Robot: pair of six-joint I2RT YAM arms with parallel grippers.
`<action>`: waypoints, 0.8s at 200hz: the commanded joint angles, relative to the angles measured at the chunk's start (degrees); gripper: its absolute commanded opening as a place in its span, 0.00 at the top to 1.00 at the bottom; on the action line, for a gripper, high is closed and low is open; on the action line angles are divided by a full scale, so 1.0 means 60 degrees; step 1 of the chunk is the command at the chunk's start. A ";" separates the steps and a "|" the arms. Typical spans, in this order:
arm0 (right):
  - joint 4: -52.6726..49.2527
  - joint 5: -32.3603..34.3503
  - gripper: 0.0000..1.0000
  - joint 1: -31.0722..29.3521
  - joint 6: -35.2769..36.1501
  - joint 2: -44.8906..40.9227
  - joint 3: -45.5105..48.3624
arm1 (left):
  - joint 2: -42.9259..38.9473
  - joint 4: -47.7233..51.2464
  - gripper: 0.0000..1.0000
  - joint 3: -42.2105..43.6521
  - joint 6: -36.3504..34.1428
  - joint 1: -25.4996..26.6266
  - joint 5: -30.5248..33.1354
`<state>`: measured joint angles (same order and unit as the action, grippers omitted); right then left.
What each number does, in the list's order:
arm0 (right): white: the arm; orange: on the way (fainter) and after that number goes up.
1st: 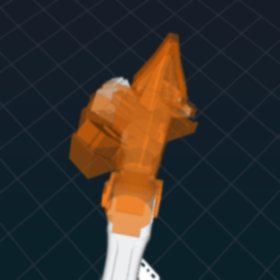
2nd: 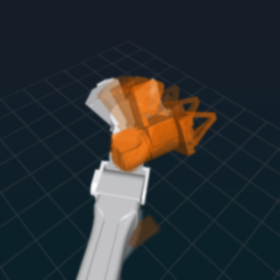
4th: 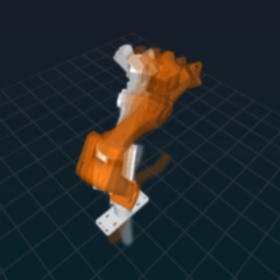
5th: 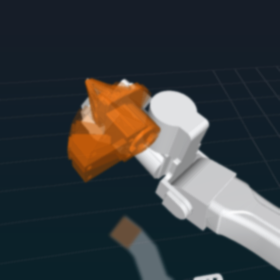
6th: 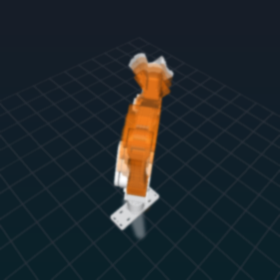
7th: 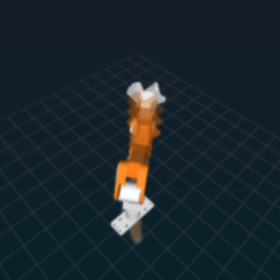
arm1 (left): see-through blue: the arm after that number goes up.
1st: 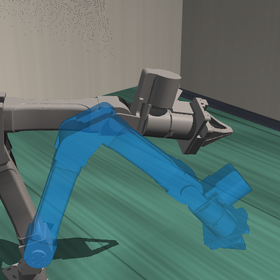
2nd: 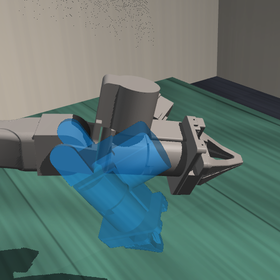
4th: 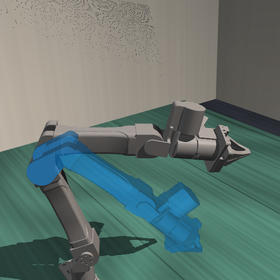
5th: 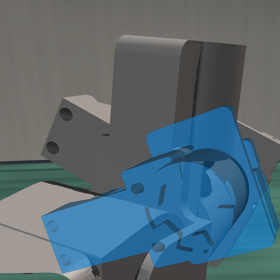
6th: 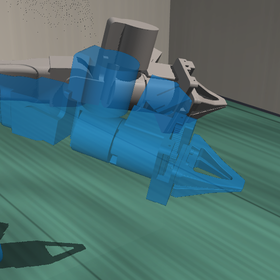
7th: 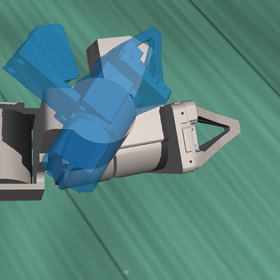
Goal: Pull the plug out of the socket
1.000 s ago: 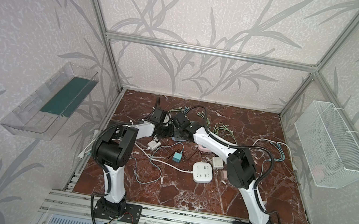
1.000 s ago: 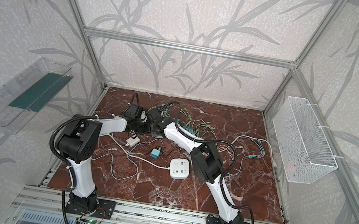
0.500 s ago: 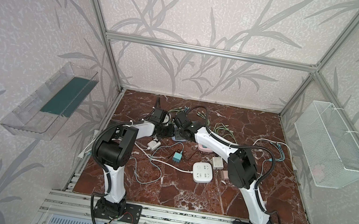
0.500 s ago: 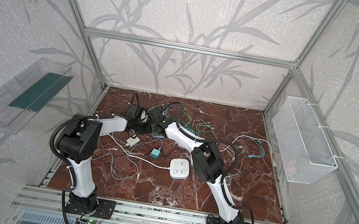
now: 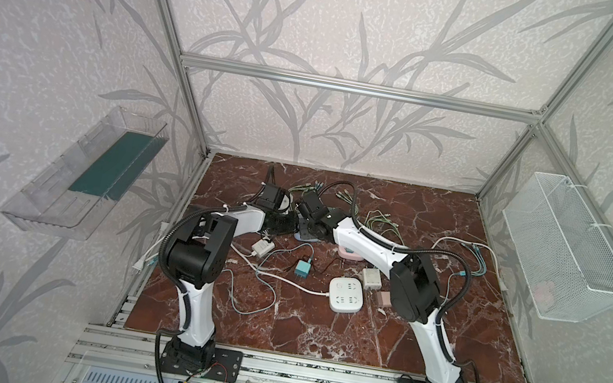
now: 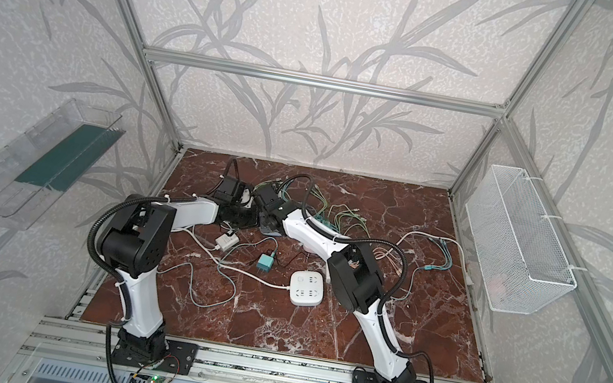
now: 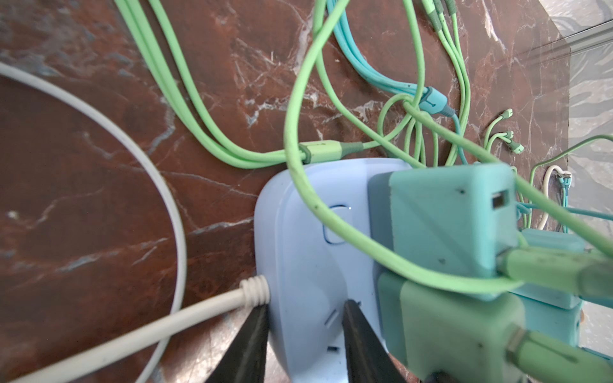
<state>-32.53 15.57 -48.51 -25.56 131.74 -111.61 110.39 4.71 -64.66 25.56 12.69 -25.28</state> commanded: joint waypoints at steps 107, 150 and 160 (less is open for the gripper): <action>-0.0202 -0.0404 0.49 -0.0031 0.0056 -0.0185 -0.0286 | 0.0410 0.0680 0.62 0.0523 -0.0120 -0.0005 0.0352; -0.0415 0.0021 0.49 0.0182 0.0155 -0.0037 -0.0618 | 0.0359 0.0853 0.62 0.0465 -0.0217 -0.0016 0.0470; -0.0458 0.0069 0.49 0.0211 0.0193 0.0025 -0.0753 | 0.0360 0.0830 0.61 0.0450 -0.0215 -0.0020 0.0452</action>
<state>-33.34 14.09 -48.10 -25.15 131.44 -112.95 110.26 3.11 -64.03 25.56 12.49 -26.09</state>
